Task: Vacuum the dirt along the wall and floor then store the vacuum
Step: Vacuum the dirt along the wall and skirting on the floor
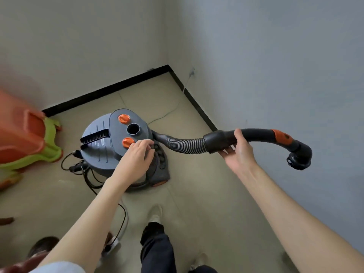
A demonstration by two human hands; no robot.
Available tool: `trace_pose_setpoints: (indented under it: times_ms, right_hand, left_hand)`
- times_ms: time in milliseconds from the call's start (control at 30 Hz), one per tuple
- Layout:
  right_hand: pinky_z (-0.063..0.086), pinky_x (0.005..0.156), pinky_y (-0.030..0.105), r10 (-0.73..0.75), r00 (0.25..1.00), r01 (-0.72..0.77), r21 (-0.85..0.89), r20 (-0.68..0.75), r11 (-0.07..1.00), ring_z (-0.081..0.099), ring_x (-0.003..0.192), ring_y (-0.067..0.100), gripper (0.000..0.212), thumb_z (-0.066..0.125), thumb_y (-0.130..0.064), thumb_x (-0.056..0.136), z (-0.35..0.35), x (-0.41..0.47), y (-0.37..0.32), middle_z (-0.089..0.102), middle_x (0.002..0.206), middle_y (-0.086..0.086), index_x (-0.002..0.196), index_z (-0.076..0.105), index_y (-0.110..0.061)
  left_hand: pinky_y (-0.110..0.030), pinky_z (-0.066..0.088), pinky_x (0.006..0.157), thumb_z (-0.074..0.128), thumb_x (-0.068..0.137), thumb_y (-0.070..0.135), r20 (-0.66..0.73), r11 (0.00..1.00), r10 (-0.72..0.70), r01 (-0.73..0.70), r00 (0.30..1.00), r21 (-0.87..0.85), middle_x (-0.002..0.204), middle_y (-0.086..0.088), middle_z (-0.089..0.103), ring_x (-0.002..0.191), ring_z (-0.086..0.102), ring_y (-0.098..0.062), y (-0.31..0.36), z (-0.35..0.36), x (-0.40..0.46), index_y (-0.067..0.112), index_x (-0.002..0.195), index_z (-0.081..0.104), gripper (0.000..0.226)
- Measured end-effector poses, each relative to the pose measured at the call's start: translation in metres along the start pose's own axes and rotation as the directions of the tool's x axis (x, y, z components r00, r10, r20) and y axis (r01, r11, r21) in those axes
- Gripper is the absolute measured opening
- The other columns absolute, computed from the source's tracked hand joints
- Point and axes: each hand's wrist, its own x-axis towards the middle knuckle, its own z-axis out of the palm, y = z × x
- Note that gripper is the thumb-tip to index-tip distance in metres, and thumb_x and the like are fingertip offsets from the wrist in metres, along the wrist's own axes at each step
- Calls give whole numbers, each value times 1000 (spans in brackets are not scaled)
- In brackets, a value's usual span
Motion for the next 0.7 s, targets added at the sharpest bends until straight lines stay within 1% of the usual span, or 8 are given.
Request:
trace_pose_setpoints:
  times_ms: [100,200,333,400,467,533,633,700]
  right_hand:
    - [46,102,51,34,999,-35,76,13,997,54,120,35,54,52,-30,100,56,23,12,51,120,13,146,32,-11]
    - [45,102,52,70,997,-74,173,30,982,54,118,36,55,53,-33,99,115,52,27,55,117,15,145,34,-10]
    - [43,102,51,106,993,-114,197,50,974,51,124,37,52,48,-35,101,199,85,53,49,139,19,144,35,-10]
    - [46,96,51,126,990,-135,175,61,975,56,115,37,48,47,-36,101,235,98,61,49,138,20,140,40,-9]
    - [47,96,49,142,988,-150,155,57,977,59,107,36,33,45,-34,102,266,108,63,55,129,21,115,51,-4]
    - [43,102,51,157,987,-162,167,42,973,57,113,36,30,42,-31,104,292,113,62,59,110,22,95,50,-4]
    - [44,99,51,181,983,-186,191,43,964,56,117,39,29,39,-28,105,318,122,62,58,95,23,95,49,-2]
    - [50,93,51,209,975,-222,205,80,953,58,111,42,29,40,-27,104,328,127,64,59,97,26,99,49,0]
  left_hand:
    - [-31,39,92,43,98,21,-6,996,-82,82,997,-31,114,-5,56,109,48,-23,-52,-21,26,11,129,48,32]
    - [-33,39,95,43,98,20,15,987,-145,145,989,-67,119,-7,55,113,47,-23,-104,-42,62,11,130,47,34]
    - [-33,37,100,46,96,15,40,979,-181,184,983,-87,128,-10,49,121,45,-24,-164,-71,107,10,134,43,38]
    - [-33,32,104,51,94,14,35,980,-176,178,984,-86,138,-12,42,128,39,-26,-183,-83,132,10,141,35,50]
    - [-32,25,109,57,92,14,47,982,-156,160,987,-102,148,-11,30,135,30,-27,-196,-93,161,12,147,23,66]
    - [-32,19,112,63,88,15,46,983,-103,109,994,-151,154,-10,18,140,20,-26,-202,-98,190,15,151,11,82]
    - [-30,13,115,73,79,12,-41,971,-51,40,998,-236,157,-10,11,144,12,-24,-205,-108,230,14,151,3,100]
    - [-29,12,115,75,75,11,-185,959,-70,15,980,-284,156,-13,13,144,12,-24,-210,-121,253,13,150,11,99]
